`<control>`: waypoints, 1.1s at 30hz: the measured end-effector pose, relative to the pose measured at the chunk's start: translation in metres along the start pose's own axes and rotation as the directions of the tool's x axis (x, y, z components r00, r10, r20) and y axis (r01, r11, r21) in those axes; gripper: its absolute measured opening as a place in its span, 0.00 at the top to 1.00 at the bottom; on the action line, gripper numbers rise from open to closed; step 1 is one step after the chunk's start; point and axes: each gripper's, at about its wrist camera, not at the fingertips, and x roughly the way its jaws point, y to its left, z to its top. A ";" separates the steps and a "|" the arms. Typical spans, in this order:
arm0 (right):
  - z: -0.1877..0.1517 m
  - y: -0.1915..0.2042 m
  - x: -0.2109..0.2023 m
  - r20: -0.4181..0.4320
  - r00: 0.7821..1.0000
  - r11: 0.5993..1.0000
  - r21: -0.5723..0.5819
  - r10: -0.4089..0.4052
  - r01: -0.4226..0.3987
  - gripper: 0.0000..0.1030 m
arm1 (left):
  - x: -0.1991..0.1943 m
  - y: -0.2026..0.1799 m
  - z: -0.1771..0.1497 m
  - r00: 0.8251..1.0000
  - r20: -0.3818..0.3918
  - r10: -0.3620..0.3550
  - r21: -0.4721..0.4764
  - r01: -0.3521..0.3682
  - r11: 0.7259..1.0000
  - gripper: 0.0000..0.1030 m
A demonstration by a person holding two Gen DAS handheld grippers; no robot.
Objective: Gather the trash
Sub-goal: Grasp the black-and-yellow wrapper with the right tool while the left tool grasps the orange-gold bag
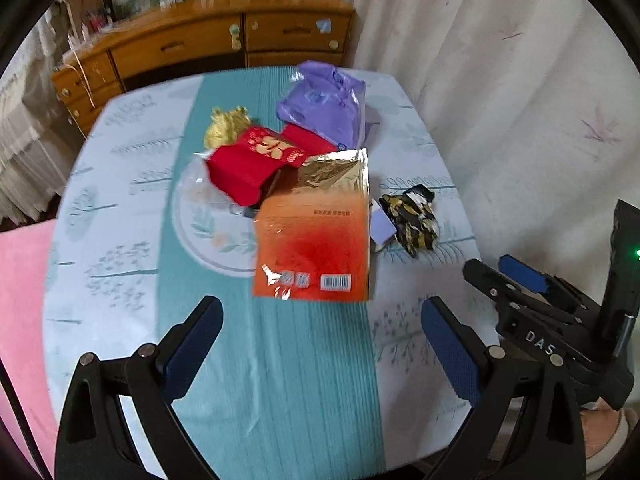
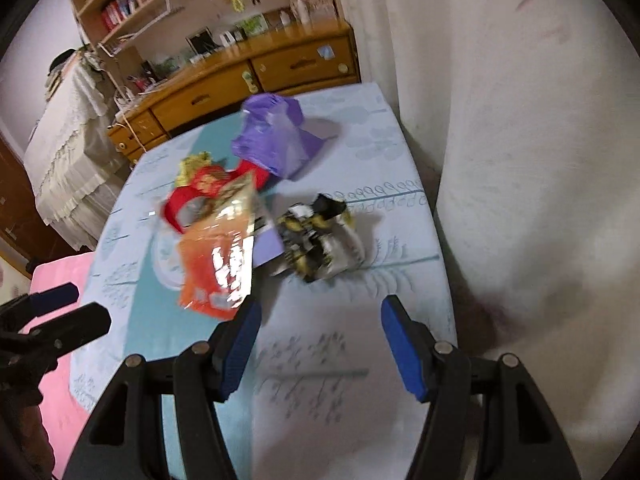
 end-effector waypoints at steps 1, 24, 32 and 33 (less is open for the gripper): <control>0.006 -0.004 0.010 -0.011 1.000 1.000 0.011 0.010 -0.010 0.39 | 0.010 0.001 0.005 1.000 -0.011 0.002 -0.008 -0.002 1.000 0.04; 0.054 -0.016 0.104 -0.153 0.977 0.989 0.023 0.149 -0.147 0.28 | 0.122 0.058 0.045 0.980 -0.144 -0.139 -0.196 0.109 0.974 0.05; 0.052 -0.019 0.113 -0.190 0.966 0.984 0.016 0.178 -0.178 0.20 | 0.141 0.048 0.050 0.980 -0.149 -0.132 -0.162 0.108 0.981 0.05; 0.050 -0.019 0.113 -0.185 0.967 0.984 0.002 0.173 -0.175 0.20 | 0.143 0.047 0.050 0.980 -0.149 -0.136 -0.162 0.111 0.981 0.05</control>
